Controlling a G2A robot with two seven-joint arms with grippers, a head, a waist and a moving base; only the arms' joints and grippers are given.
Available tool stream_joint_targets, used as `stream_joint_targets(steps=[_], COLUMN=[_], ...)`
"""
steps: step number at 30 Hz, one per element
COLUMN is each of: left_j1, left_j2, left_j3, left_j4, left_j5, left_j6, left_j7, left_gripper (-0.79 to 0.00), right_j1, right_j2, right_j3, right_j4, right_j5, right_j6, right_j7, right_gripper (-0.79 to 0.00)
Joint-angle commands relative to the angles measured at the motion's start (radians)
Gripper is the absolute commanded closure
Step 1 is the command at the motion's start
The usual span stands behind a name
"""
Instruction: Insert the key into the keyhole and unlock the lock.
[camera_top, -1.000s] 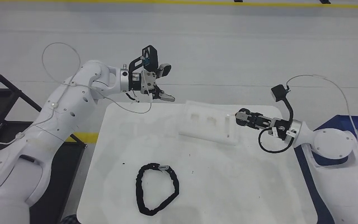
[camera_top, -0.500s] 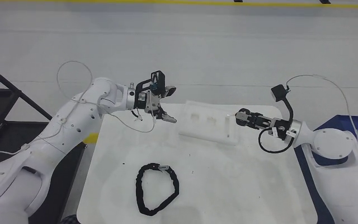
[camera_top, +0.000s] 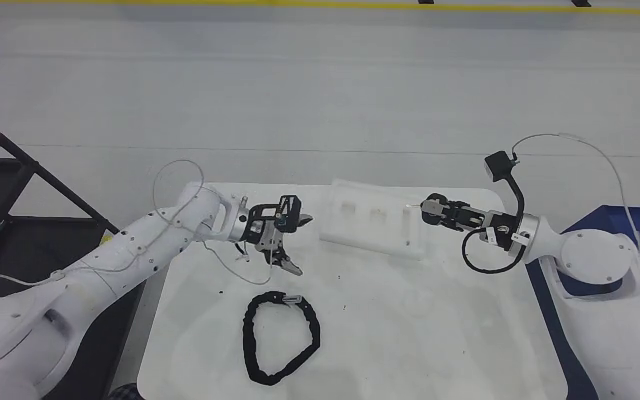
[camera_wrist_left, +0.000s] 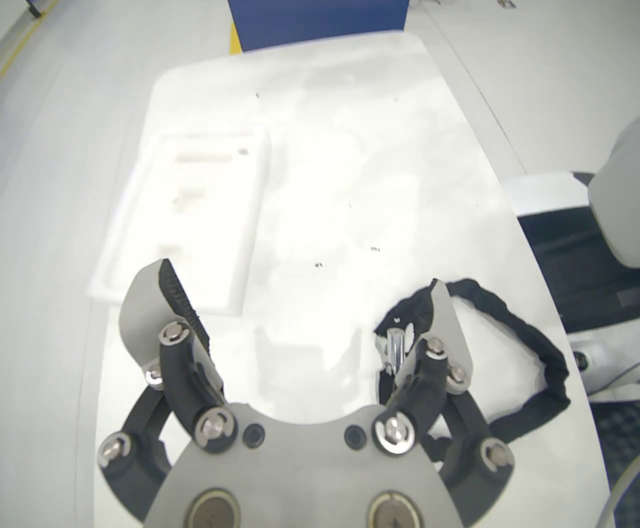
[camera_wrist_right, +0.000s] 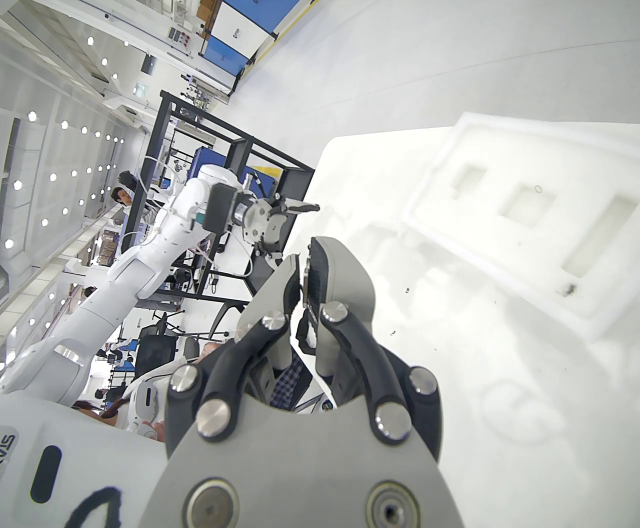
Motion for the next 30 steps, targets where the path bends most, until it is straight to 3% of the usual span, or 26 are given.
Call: stream_joint_targets(steps=[1,9,15,30], left_j1=[0.017,0.085,0.091,0.101], left_j2=[0.002,-0.002,-0.002,-0.002], left_j3=[0.004,0.004,0.004,-0.008], left_j4=[0.005,-0.015,-0.03,-0.029], left_j5=[0.036,0.077,0.021,0.01], left_j6=[0.0,0.0,0.0,0.031], left_j7=[0.006,-0.086,-0.174,-0.162], left_gripper=[-0.785,-0.785,-0.785,-0.785], right_j1=[0.0,0.0,0.0,0.0], right_j2=[0.0,0.0,0.0,0.0], right_j3=[0.0,0.0,0.0,0.0], right_j4=[0.0,0.0,0.0,0.0], right_j5=[0.0,0.0,0.0,0.0], right_j6=[0.0,0.0,0.0,0.0], right_j7=[0.0,0.0,0.0,0.0], right_gripper=[0.0,0.0,0.0,0.0])
